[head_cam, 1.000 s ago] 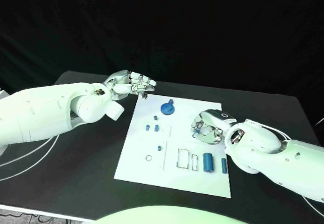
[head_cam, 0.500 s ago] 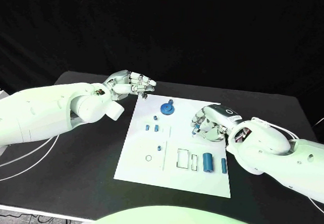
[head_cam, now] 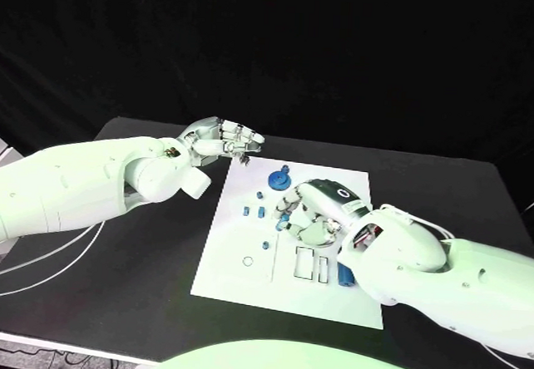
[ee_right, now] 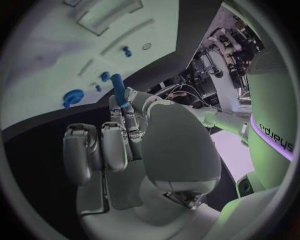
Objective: Assemble the parts on the task board
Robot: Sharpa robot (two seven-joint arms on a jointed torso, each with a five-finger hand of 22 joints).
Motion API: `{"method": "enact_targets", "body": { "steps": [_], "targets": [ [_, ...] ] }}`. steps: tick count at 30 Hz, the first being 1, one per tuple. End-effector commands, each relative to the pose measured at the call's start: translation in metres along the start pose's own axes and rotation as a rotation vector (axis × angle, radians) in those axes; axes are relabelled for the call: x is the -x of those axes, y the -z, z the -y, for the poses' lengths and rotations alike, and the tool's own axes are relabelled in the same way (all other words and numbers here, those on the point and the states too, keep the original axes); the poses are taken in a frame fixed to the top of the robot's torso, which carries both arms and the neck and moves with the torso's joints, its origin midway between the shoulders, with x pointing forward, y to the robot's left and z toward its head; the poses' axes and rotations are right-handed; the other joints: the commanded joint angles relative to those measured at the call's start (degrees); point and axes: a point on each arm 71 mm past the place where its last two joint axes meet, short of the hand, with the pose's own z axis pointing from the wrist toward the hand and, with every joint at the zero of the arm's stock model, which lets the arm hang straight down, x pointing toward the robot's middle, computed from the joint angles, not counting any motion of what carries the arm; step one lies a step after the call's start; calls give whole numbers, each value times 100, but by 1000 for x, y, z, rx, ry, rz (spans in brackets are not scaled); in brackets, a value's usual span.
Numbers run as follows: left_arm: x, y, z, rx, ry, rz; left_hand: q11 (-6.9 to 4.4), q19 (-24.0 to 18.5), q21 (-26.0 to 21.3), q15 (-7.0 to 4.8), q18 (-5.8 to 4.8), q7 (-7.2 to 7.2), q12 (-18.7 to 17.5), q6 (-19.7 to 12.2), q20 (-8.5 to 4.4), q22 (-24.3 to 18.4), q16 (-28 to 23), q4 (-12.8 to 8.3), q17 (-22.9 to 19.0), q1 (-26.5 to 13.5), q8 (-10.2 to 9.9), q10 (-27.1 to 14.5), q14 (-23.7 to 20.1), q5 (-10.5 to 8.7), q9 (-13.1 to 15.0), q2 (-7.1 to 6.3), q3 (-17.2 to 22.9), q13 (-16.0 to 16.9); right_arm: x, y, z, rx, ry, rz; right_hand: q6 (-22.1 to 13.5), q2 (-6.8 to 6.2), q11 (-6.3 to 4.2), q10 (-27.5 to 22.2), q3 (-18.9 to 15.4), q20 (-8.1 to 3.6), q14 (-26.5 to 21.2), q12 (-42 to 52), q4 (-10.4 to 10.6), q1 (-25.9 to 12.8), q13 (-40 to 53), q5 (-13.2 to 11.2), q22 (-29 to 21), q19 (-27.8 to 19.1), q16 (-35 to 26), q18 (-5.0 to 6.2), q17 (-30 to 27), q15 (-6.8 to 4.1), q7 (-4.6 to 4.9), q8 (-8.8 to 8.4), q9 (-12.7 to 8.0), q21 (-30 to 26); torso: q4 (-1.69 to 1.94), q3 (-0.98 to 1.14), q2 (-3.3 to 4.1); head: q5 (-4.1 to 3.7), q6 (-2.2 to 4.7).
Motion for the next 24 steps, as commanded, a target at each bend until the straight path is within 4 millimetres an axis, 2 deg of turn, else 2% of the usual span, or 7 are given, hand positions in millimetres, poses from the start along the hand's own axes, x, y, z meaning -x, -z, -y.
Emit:
{"method": "enact_targets", "body": {
  "steps": [1, 5, 9, 15, 24],
  "targets": [
    [-3, -2, 1, -12, 14, -11, -5, 37, -19, 16, 33, 10, 19, -32, 7, -5, 4, -9, 5, -57, 6, -49, 3, -1, 5, 8, 0, -5, -12, -5, -16, 74, -22, 0, 30, 75, -506, 524, 215, -47, 197, 212, -226, 23, 366, 37, 1362, 458, 11, -105, -8, -42, 20, 20, 8, -1, 14, 0, 11, 58, 15],
    [-4, -3, 1, -12, 15, -12, -5, 37, -19, 16, 33, 10, 19, -32, 7, -5, 4, -9, 5, -57, 6, -49, 3, -1, 5, 8, 0, -5, -27, -11, -28, 103, -45, -25, 29, 75, -505, 522, 220, -47, 196, 209, -231, 23, 367, 37, 1357, 453, 7, -102, -16, -41, 21, 20, 9, -17, 18, -8, 10, 94, -6],
    [-5, -3, 1, -11, 16, -14, -5, 37, -19, 16, 33, 10, 19, -32, 7, -5, 4, -9, 5, -57, 6, -49, 3, -1, 5, 8, 0, -5, -40, -15, -34, 116, -60, -47, 28, 74, -504, 520, 224, -47, 195, 207, -235, 22, 368, 37, 1356, 452, 5, -101, -20, -41, 22, 19, 9, -23, 8, -9, 4, 167, -42],
    [-6, -4, 1, -11, 17, -18, -6, 39, -23, 16, 33, 8, 22, -32, 7, -8, 3, -14, 8, -53, 10, -51, 2, 0, 6, 13, 3, -6, -51, -19, -32, 106, -58, -81, 26, 73, -502, 517, 229, -47, 194, 203, -240, 20, 370, 36, 1353, 448, 3, -98, -25, -40, 25, 18, 10, -36, 4, -8, 3, 217, -74],
    [-6, -4, 1, -9, 18, -21, -6, 39, -23, 16, 33, 8, 22, -32, 7, -8, 3, -14, 8, -53, 10, -51, 2, 0, 6, 13, 3, -6, -63, -21, -28, 91, -47, -124, 25, 73, -501, 516, 232, -47, 192, 202, -242, 18, 371, 36, 1352, 447, 0, -97, -31, -39, 26, 18, 11, -39, 2, -2, 9, 237, -111]
  ]
}}
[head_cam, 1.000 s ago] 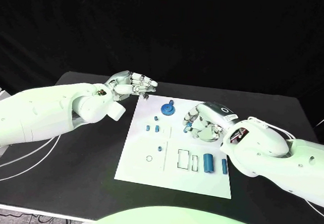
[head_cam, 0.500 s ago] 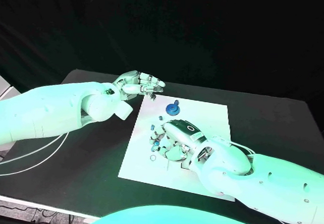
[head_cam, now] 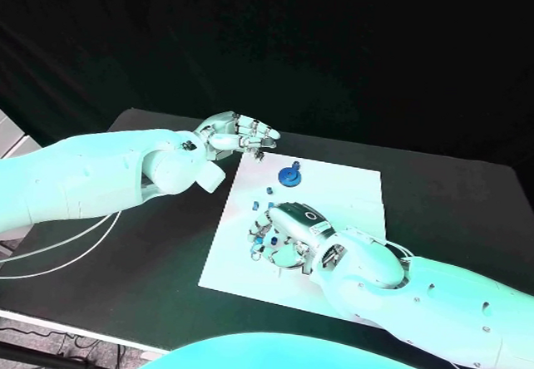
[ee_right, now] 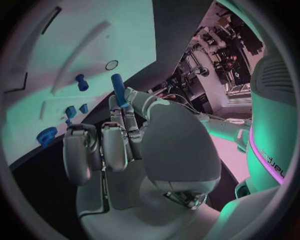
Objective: Assemble the parts on the task board
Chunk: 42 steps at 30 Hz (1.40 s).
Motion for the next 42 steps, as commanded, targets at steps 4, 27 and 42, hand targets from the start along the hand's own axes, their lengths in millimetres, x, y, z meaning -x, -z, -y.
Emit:
{"method": "enact_targets", "body": {
  "steps": [4, 27, 42],
  "targets": [
    [-2, -1, 1, -7, 12, -14, -6, 39, -23, 16, 33, 8, 21, -32, 7, -9, 3, -14, 9, -53, 11, -51, 2, 0, 7, 13, 3, -6, -7, -1, -1, 15, 16, -49, 24, 74, -494, 521, 236, -47, 181, 199, -245, 13, 373, 11, 1353, 447, -2, -97, -9, -49, 28, 17, 7, -36, -1, 5, 0, 10, -30],
    [-2, -1, 0, -3, 13, -20, -2, 43, -31, 18, 32, 12, 24, -41, 8, -15, 1, -12, 14, -66, 13, -59, 1, -2, 8, 14, 1, -9, -17, -5, 6, -39, 76, -82, 19, 74, -490, 514, 251, -46, 175, 188, -258, 0, 379, 10, 1348, 441, -16, -94, -36, -45, 32, 15, 11, -54, 3, 2, -2, -49, -21],
    [-1, 0, 0, -1, 12, -16, -2, 43, -31, 18, 32, 12, 24, -41, 8, -15, 1, -12, 14, -66, 13, -59, 1, -2, 8, 14, 1, -9, -18, 1, 9, -47, 100, -90, 20, 65, -489, 512, 255, -45, 175, 183, -270, -11, 384, 9, 1350, 443, -15, -95, -34, -44, 32, 15, 15, -46, -1, 4, -5, -27, -44]
  ]
}}
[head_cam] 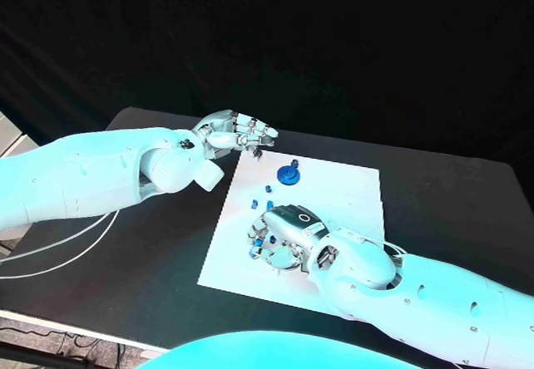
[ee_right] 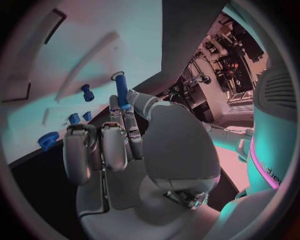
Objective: Assemble the parts on the task board
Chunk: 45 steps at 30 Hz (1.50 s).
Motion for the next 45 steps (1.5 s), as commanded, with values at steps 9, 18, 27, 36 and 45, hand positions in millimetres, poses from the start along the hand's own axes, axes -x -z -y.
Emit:
{"method": "enact_targets", "body": {
  "steps": [9, 18, 27, 36, 45],
  "targets": [
    [-1, 0, 1, -3, 10, -16, 20, 44, -37, 20, 33, 16, 27, -57, 9, -12, -1, -13, 12, -47, 8, -44, 0, -1, 7, -8, 3, -7, -5, 7, 6, -30, 23, -17, 23, 64, -475, 529, 258, -45, 188, 4, -274, -14, 179, 8, 1354, 445, -11, -97, 11, -32, 32, 17, 6, -15, -5, 4, 1, 26, -1],
    [-1, 0, 1, -1, 9, -17, 20, 44, -37, 20, 33, 16, 27, -57, 9, -12, -1, -13, 12, -47, 8, -44, 0, -1, 7, -8, 3, -7, -3, 9, 5, -25, 18, 2, 26, 63, -475, 532, 262, -45, 189, 4, -279, -18, 182, 8, 1354, 445, -7, -97, 19, -32, 31, 19, 9, -16, -4, 2, -1, 36, -1],
    [-1, 0, 0, 0, 9, -17, 20, 44, -37, 20, 33, 16, 27, -57, 9, -12, -1, -13, 12, -47, 8, -44, 0, -1, 7, -8, 3, -7, -2, 10, 5, -31, 21, 8, 26, 63, -475, 532, 262, -45, 189, 4, -279, -18, 182, 8, 1354, 445, -7, -97, 19, -32, 31, 19, 9, -16, -5, 0, 0, 37, 2],
    [-1, 0, 0, 1, 10, -18, 20, 44, -37, 20, 33, 16, 27, -57, 9, -12, -1, -13, 12, -47, 8, -44, 0, -1, 7, -8, 3, -7, -5, 6, -1, -21, 28, -30, 12, 32, -468, 510, 253, -41, 177, -28, -295, -108, 203, 4, 1340, 428, -34, -87, -36, -26, 38, 11, 22, -69, -1, 0, 0, 23, 11],
    [-2, 0, 0, 1, 10, -19, 24, 47, -45, 22, 32, 20, 31, -69, 11, -18, -4, -18, 17, -48, 8, -52, -3, -2, 6, -4, 6, -10, -9, -1, -9, 1, 34, -69, -265, -198, -327, 5, -12, 43, 156, -399, -147, -584, 144, 3, 1254, 328, -65, -28, -104, 89, 101, -157, -3, -399, 1, -2, 0, 9, 7]
  ]
}}
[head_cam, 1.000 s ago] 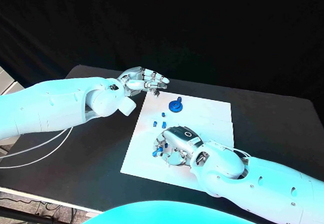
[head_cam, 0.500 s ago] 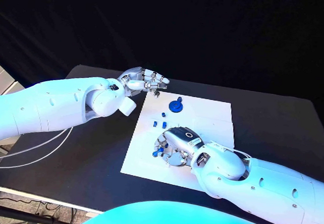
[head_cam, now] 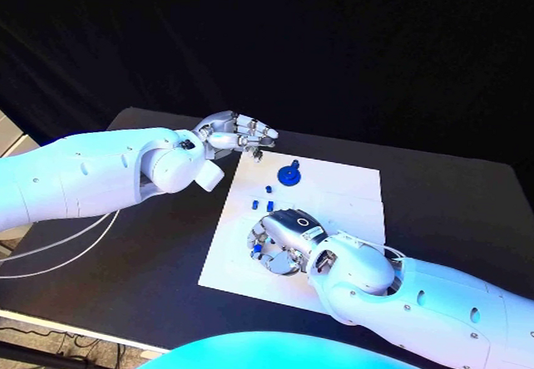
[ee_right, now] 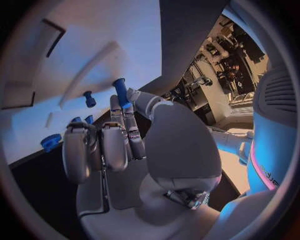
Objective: Assemble the parts on the task board
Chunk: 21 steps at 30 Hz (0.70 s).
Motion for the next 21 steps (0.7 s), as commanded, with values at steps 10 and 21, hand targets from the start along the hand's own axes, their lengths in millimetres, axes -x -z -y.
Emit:
{"method": "enact_targets", "body": {
  "steps": [10, 21],
  "targets": [
    [-2, 0, 1, -5, 10, -17, 2, 47, -11, 22, 32, -1, 31, -49, 11, -5, -4, -18, 5, -48, 8, -31, -3, -2, 7, -4, 6, -5, 1, 0, -1, 5, 7, 24, -569, -257, 8, -1001, -421, 222, -130, -401, 81, -175, -302, -33, 873, -88, -462, 214, -796, 261, 64, -338, -96, -1532, -1, 1, -3, -17, 4],
    [0, 1, 0, 0, 10, -18, 3, 49, -15, 24, 32, 0, 35, -51, 12, -8, -6, -18, 9, -51, 11, -35, -4, -5, 8, 2, 7, -6, 17, 20, 9, 7, -46, 152, -957, -160, 181, -2195, -2538, 370, -433, 408, 1469, 1260, -478, 25, 469, -282, -765, 362, -1554, 401, -106, -559, -304, -2574, -15, 9, -4, -55, 51]
  ]
}}
